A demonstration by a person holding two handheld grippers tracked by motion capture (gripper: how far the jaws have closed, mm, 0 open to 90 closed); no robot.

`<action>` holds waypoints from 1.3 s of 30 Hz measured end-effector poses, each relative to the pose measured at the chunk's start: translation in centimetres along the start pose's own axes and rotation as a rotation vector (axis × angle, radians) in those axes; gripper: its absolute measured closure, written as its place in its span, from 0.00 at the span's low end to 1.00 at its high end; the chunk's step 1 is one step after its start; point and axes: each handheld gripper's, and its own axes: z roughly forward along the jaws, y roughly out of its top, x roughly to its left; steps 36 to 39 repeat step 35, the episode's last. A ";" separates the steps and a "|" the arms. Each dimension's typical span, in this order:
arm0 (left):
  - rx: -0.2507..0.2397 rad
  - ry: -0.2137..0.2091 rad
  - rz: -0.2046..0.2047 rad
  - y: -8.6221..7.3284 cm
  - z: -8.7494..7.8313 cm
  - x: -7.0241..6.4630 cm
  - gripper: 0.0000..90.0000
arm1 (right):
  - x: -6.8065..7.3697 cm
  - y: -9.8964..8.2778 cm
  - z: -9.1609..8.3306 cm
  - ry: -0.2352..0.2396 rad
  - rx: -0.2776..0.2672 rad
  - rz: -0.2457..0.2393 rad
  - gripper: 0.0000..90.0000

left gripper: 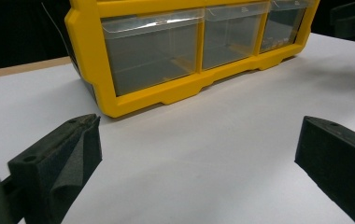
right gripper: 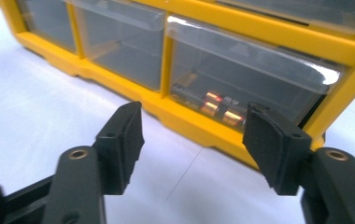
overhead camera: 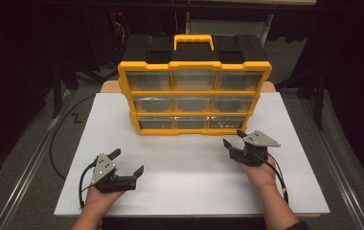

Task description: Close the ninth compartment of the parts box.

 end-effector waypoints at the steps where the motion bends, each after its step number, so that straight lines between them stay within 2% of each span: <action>1: 0.001 -0.001 0.001 0.0 0.0 0.0 0.01 | 0.1 -0.1 -0.2 0.001 -0.001 0.000 0.36; 6: 0.005 -0.003 0.005 0.0 0.0 0.0 0.01 | 0.9 -0.7 -1.3 0.016 0.010 0.011 0.17; 9: 0.003 -0.005 0.002 0.0 -0.1 0.1 0.01 | 1.3 -1.0 -1.8 0.015 0.032 -0.001 0.09; 16: 0.000 0.000 -0.004 0.0 -0.3 0.4 0.01 | 1.9 -1.8 -4.0 -0.003 0.011 -0.029 0.01; 22: -0.004 0.002 -0.003 0.0 -0.3 0.4 0.01 | 1.0 -2.7 -5.8 -0.017 -0.010 -0.015 0.01; 26: -0.004 0.000 -0.002 0.0 -0.2 0.3 0.01 | 0.3 -3.3 -6.4 -0.021 -0.012 0.011 0.01; 29: -0.002 0.003 -0.002 0.0 -0.2 0.4 0.01 | 0.3 -3.6 -6.4 -0.014 -0.005 0.020 0.01; 35: 0.002 0.011 -0.002 0.0 -0.3 0.4 0.01 | 0.7 -3.7 -5.9 -0.006 0.013 -0.010 0.01; 39: 0.002 0.011 -0.002 0.0 -0.3 0.4 0.01 | 0.7 -3.7 -5.9 -0.006 0.013 -0.010 0.01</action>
